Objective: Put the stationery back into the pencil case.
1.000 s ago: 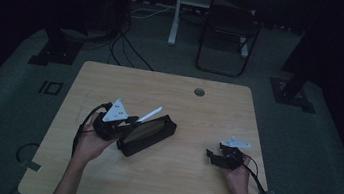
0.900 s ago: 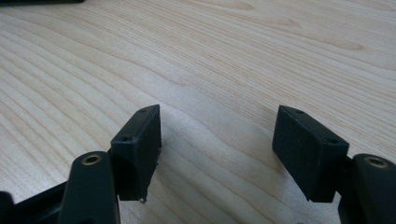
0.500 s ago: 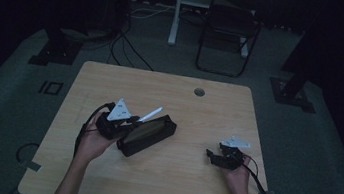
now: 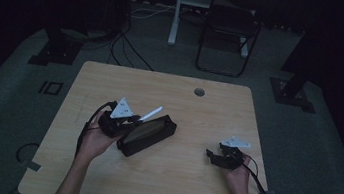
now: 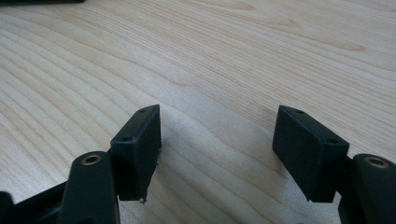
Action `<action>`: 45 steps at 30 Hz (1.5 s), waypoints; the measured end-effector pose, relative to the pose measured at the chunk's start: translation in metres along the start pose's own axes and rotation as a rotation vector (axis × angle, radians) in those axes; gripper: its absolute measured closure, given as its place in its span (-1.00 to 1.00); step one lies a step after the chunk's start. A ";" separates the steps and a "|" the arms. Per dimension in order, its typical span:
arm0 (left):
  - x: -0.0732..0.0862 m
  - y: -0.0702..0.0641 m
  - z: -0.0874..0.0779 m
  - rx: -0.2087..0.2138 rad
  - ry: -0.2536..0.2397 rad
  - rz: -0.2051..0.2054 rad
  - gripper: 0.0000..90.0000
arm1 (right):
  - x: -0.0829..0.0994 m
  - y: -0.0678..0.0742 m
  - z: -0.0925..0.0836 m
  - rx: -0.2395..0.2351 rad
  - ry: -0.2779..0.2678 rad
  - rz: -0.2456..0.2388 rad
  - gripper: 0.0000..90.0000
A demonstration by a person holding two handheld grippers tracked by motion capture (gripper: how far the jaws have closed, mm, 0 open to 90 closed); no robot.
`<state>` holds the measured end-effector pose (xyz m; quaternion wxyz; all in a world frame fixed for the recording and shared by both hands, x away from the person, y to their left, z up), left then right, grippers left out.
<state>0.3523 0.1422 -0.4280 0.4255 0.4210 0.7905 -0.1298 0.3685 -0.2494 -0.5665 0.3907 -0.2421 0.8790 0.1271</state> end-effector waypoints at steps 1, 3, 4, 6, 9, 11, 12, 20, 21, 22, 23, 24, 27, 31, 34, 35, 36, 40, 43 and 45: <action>0.000 0.000 0.001 0.002 0.000 -0.003 0.75 | 0.000 0.000 0.000 0.000 0.000 0.000 -0.28; 0.000 0.000 0.004 0.007 0.008 -0.003 0.75 | 0.000 0.000 0.000 0.000 0.000 0.000 -0.28; 0.000 0.000 0.005 0.007 0.011 -0.002 0.75 | 0.000 0.000 0.000 0.000 0.000 0.000 -0.28; 0.000 0.001 0.007 0.009 0.013 -0.003 0.75 | 0.000 0.000 0.000 0.000 0.000 0.001 -0.28; 0.000 0.001 0.009 0.012 0.016 -0.006 0.75 | 0.000 0.000 0.000 -0.001 0.000 0.002 -0.28; 0.000 0.001 0.011 0.018 0.017 -0.011 0.75 | 0.000 0.000 0.000 -0.001 0.001 0.003 -0.28; 0.000 0.001 0.012 0.017 0.022 -0.007 0.75 | 0.000 0.000 0.000 -0.001 0.001 0.003 -0.28; 0.001 0.002 0.016 0.023 0.027 -0.014 0.75 | 0.000 0.000 0.000 -0.001 0.000 0.001 -0.28; 0.001 0.002 0.016 0.025 0.026 -0.017 0.75 | 0.000 0.000 0.000 -0.001 0.000 0.000 -0.28; 0.001 0.002 0.017 0.026 0.028 -0.018 0.75 | 0.000 0.000 0.000 -0.001 0.000 0.000 -0.28; 0.001 0.003 0.018 0.027 0.032 -0.016 0.75 | 0.000 0.000 0.000 0.000 0.000 0.000 -0.28; 0.001 0.003 0.019 0.028 0.033 -0.015 0.75 | 0.000 0.000 0.000 0.000 0.000 0.000 -0.28; 0.002 0.003 0.021 0.033 0.043 -0.018 0.75 | 0.000 0.000 0.000 -0.001 0.000 -0.001 -0.28; 0.003 0.004 0.025 0.038 0.053 -0.020 0.75 | 0.000 0.000 0.000 -0.001 0.000 0.000 -0.28; 0.004 0.003 0.027 0.042 0.056 -0.021 0.75 | 0.000 0.000 0.000 -0.001 0.000 -0.001 -0.28; 0.004 0.004 0.028 0.042 0.060 -0.020 0.75 | 0.000 0.000 0.000 -0.001 0.000 0.000 -0.28; 0.004 0.004 0.029 0.040 0.065 -0.021 0.75 | 0.000 0.000 0.000 0.000 0.001 -0.001 -0.28; 0.005 0.003 0.032 0.042 0.072 -0.019 0.75 | 0.000 0.000 0.000 -0.001 0.000 -0.001 -0.28; 0.005 0.002 0.034 0.039 0.081 -0.017 0.75 | 0.000 0.000 0.000 -0.001 0.000 -0.001 -0.28; 0.005 0.002 0.036 0.040 0.092 -0.010 0.75 | 0.000 0.000 0.000 -0.001 0.000 -0.001 -0.28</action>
Point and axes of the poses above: each handheld gripper's, and its own axes: z roughly forward along the jaws, x roughly out of its underside, y roughly to its left, the point moved 2 cm from there along z, roughly forward along the jaws, and after that the axes turned 2 degrees about z, right-handed, at the moved point
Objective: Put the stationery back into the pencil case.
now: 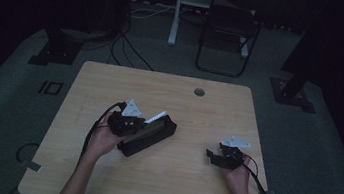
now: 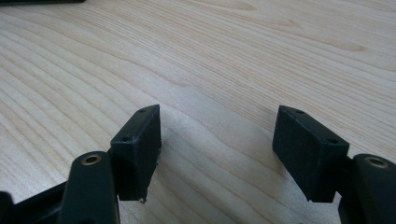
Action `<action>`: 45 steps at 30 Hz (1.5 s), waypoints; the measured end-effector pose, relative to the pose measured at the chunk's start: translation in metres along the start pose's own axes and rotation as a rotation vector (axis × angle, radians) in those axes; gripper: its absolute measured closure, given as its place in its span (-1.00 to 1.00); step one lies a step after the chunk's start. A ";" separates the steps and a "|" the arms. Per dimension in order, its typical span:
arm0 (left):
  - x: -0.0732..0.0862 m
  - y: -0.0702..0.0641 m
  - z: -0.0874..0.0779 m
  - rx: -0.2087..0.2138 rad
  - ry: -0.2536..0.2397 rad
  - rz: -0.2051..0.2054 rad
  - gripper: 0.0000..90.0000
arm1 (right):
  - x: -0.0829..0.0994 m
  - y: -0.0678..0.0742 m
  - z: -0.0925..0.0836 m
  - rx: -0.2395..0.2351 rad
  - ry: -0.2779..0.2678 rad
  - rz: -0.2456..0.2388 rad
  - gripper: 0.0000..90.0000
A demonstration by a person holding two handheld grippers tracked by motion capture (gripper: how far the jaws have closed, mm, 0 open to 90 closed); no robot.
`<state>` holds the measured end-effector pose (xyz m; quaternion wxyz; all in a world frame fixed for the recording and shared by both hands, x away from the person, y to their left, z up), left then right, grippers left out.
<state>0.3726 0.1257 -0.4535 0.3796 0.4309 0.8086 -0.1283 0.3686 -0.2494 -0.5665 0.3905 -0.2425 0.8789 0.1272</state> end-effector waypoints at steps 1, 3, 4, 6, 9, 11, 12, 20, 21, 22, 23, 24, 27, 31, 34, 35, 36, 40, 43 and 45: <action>0.000 -0.001 0.001 0.001 0.003 -0.002 0.75 | 0.000 0.000 0.000 0.000 0.000 0.000 -0.28; 0.000 -0.001 0.002 0.002 0.004 -0.003 0.75 | 0.000 0.000 0.000 0.000 0.000 0.000 -0.28; 0.000 -0.001 0.003 0.002 0.005 -0.001 0.75 | 0.000 0.000 0.000 0.000 0.000 0.000 -0.28; 0.000 -0.002 0.004 0.004 0.009 0.000 0.75 | 0.000 0.000 0.000 0.000 0.000 0.000 -0.28; 0.000 -0.002 0.006 0.005 0.019 0.002 0.75 | 0.000 0.000 0.000 0.000 0.000 0.000 -0.28; 0.001 -0.002 0.007 0.004 0.022 0.002 0.75 | 0.000 0.000 0.000 0.000 0.000 0.000 -0.28; 0.001 -0.003 0.007 0.004 0.023 0.002 0.75 | 0.000 0.000 0.000 0.000 0.000 0.000 -0.28; 0.003 -0.003 0.011 0.010 0.043 0.009 0.75 | 0.000 0.000 0.000 0.000 0.000 0.001 -0.28; 0.003 -0.003 0.011 0.010 0.043 0.009 0.75 | 0.000 0.000 0.000 0.000 0.000 0.001 -0.28; 0.003 -0.003 0.011 0.014 0.045 0.008 0.75 | 0.000 0.000 0.000 0.000 0.000 0.001 -0.28; 0.003 -0.003 0.011 0.013 0.046 0.009 0.75 | 0.000 0.000 0.000 0.000 0.000 0.000 -0.28; 0.003 -0.004 0.012 0.013 0.049 0.010 0.75 | 0.000 0.000 0.000 0.000 0.000 0.001 -0.28; 0.004 -0.004 0.014 0.016 0.058 0.014 0.75 | 0.000 0.000 0.000 0.000 0.000 0.000 -0.28; 0.004 -0.005 0.016 0.015 0.066 0.017 0.75 | 0.000 0.000 0.000 0.000 0.000 0.000 -0.28; 0.004 -0.005 0.017 0.014 0.069 0.018 0.75 | 0.000 0.000 0.000 0.000 0.000 0.000 -0.28; 0.004 -0.005 0.017 0.015 0.072 0.020 0.75 | 0.000 0.000 0.000 0.000 0.000 0.000 -0.28; 0.004 -0.005 0.017 0.014 0.073 0.019 0.75 | 0.000 0.000 0.000 0.000 0.000 0.000 -0.28; 0.005 -0.006 0.017 0.014 0.076 0.020 0.75 | 0.000 0.000 0.000 0.000 0.000 0.000 -0.28; 0.005 -0.006 0.020 0.016 0.084 0.023 0.75 | 0.000 0.000 0.000 0.000 0.000 0.000 -0.28; 0.005 -0.006 0.020 0.016 0.086 0.021 0.74 | 0.000 0.000 0.000 0.000 0.000 0.000 -0.28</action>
Point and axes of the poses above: each handheld gripper's, and its own axes: z roughly forward along the jaws, x roughly out of its underside, y roughly to its left, the point moved 2 cm from there along z, roughly forward along the jaws, and after that the axes turned 2 degrees about z, right-handed, at the moved point
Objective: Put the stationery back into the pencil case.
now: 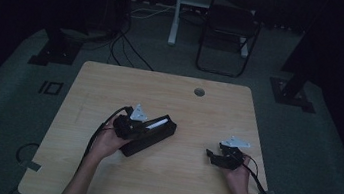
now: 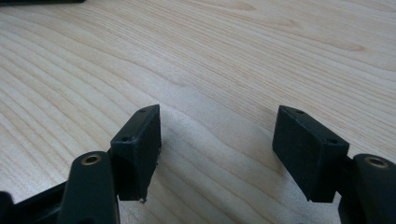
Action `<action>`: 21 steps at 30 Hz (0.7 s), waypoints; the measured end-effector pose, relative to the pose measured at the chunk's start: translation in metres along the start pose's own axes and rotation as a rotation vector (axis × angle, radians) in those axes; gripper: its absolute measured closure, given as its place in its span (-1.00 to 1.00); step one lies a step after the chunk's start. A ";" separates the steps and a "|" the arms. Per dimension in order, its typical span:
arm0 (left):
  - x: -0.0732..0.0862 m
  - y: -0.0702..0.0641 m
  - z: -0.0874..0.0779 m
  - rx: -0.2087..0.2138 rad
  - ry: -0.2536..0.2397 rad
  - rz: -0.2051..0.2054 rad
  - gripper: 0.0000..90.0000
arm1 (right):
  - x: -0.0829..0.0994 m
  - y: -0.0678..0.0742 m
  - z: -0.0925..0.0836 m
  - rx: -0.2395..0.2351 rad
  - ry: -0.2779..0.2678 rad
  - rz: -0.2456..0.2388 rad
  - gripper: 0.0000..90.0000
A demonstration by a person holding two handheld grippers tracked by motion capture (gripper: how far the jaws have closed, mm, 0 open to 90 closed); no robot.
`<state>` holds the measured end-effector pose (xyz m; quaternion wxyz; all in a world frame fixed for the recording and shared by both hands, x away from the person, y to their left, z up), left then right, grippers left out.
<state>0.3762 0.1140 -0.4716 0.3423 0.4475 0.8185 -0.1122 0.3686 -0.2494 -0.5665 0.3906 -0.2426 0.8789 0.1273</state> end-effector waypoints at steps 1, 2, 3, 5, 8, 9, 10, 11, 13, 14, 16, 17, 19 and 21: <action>0.000 0.000 0.000 -0.001 0.001 -0.001 0.74 | 0.000 0.000 0.000 0.000 0.000 0.000 -0.28; 0.000 0.000 0.000 -0.003 0.000 -0.001 0.73 | 0.000 0.000 0.000 0.000 0.000 0.000 -0.28; 0.000 0.000 0.000 -0.004 -0.003 -0.004 0.69 | 0.000 0.000 0.000 0.000 0.000 0.000 -0.28; -0.001 0.000 -0.001 -0.003 -0.011 -0.008 0.54 | 0.000 0.000 0.000 0.000 0.000 0.000 -0.28; -0.001 0.001 -0.004 -0.009 -0.024 -0.014 0.43 | 0.000 0.000 0.000 0.000 0.001 0.000 -0.28; -0.001 0.002 -0.005 -0.012 -0.027 -0.013 0.39 | 0.000 0.000 0.000 0.000 0.001 0.000 -0.28; -0.001 0.002 -0.006 -0.013 -0.032 -0.017 0.34 | 0.000 0.000 0.000 0.000 0.001 0.000 -0.28; -0.001 0.002 -0.007 -0.017 -0.038 -0.018 0.31 | 0.000 0.000 0.000 -0.001 0.000 -0.001 -0.28; -0.001 0.004 -0.010 -0.023 -0.047 -0.023 0.24 | 0.000 0.000 0.000 -0.001 0.001 0.000 -0.28; -0.001 0.005 -0.011 -0.028 -0.051 -0.024 0.21 | 0.000 0.000 0.000 0.000 0.000 0.000 -0.28; -0.001 0.007 -0.014 -0.035 -0.062 -0.033 0.17 | 0.000 0.000 0.000 -0.001 0.000 -0.001 -0.28; 0.000 0.008 -0.016 -0.042 -0.063 -0.036 0.15 | 0.000 0.000 0.000 -0.001 0.001 0.000 -0.28; 0.001 0.011 -0.019 -0.053 -0.068 -0.043 0.12 | 0.000 0.000 0.000 -0.001 0.001 -0.001 -0.28; 0.003 0.015 -0.024 -0.064 -0.074 -0.050 0.11 | 0.000 0.000 0.000 -0.001 0.001 -0.001 -0.28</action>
Point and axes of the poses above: each handheld gripper's, and its own axes: z roughly forward along the jaws, x roughly out of its underside, y roughly to its left, the point moved 2 cm from there along z, roughly forward along the jaws, and after that the axes turned 2 degrees about z, right-handed, at the moved point
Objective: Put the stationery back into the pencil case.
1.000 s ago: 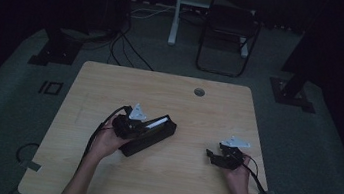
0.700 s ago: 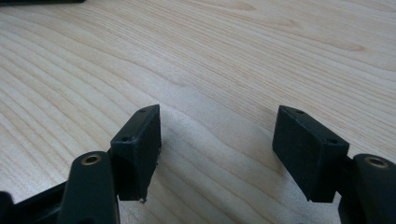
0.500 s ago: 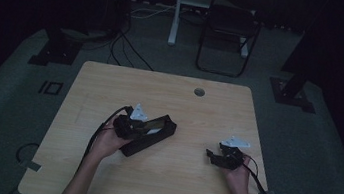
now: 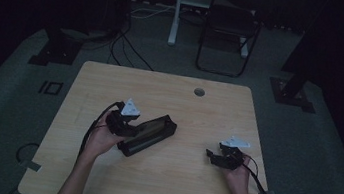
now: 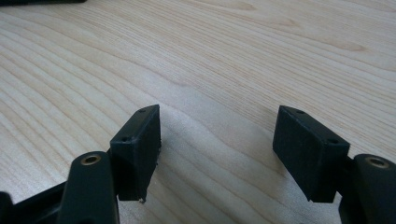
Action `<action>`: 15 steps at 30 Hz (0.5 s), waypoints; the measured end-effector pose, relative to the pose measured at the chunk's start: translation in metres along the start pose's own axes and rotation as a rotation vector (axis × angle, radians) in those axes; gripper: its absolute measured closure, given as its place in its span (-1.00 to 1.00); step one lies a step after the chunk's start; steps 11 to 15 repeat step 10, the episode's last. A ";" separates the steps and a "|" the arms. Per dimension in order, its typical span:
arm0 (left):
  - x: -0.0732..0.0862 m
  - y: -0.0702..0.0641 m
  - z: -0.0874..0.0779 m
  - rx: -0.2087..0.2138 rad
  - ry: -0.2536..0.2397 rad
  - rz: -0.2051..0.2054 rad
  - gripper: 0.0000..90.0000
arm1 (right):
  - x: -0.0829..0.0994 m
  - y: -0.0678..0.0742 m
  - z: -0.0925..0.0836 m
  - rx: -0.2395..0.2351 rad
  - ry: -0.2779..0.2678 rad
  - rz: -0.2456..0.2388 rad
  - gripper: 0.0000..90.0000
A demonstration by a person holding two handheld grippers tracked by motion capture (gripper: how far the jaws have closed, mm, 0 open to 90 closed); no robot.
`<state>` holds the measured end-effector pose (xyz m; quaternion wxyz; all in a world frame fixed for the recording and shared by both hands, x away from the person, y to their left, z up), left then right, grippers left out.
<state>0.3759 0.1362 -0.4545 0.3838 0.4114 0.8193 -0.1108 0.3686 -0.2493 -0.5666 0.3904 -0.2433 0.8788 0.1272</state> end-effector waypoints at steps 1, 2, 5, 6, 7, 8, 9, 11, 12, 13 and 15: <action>0.000 0.000 0.000 0.000 0.000 0.000 0.10 | 0.000 0.000 0.000 0.000 0.000 0.000 -0.28; 0.001 0.003 -0.004 -0.011 0.001 -0.006 0.09 | 0.000 0.000 0.000 0.000 0.000 -0.001 -0.28; 0.005 0.010 -0.010 -0.033 0.002 -0.012 0.08 | 0.000 0.000 0.000 -0.001 0.000 0.000 -0.28; 0.006 0.013 -0.012 -0.041 0.002 -0.019 0.08 | 0.000 0.000 0.000 0.000 0.000 0.001 -0.28; 0.008 0.017 -0.014 -0.044 0.008 -0.022 0.08 | 0.000 0.000 0.000 -0.001 0.000 0.001 -0.28; 0.010 0.020 -0.016 -0.044 0.018 -0.029 0.06 | 0.000 0.000 0.000 -0.001 0.000 0.001 -0.28; 0.010 0.020 -0.016 -0.044 0.018 -0.029 0.04 | 0.000 0.000 0.000 -0.001 0.000 0.001 -0.28; 0.014 0.025 -0.020 -0.062 0.038 -0.027 0.04 | 0.000 0.000 0.000 -0.001 0.000 0.001 -0.28; 0.014 0.025 -0.020 -0.062 0.038 -0.027 0.04 | 0.000 0.000 0.000 -0.001 0.000 0.001 -0.28; 0.014 0.025 -0.020 -0.062 0.038 -0.027 0.04 | 0.000 0.000 0.000 -0.001 0.000 0.001 -0.28; 0.014 0.025 -0.020 -0.062 0.038 -0.027 0.04 | 0.000 0.000 0.000 -0.001 0.000 0.001 -0.28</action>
Point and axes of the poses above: each handheld gripper's, and its own axes: z roughly forward along the jaws, x roughly out of its underside, y roughly to its left, the point moved 2 cm from there along z, roughly forward along the jaws, and after that the axes turned 2 degrees about z, right-handed, at the moved point
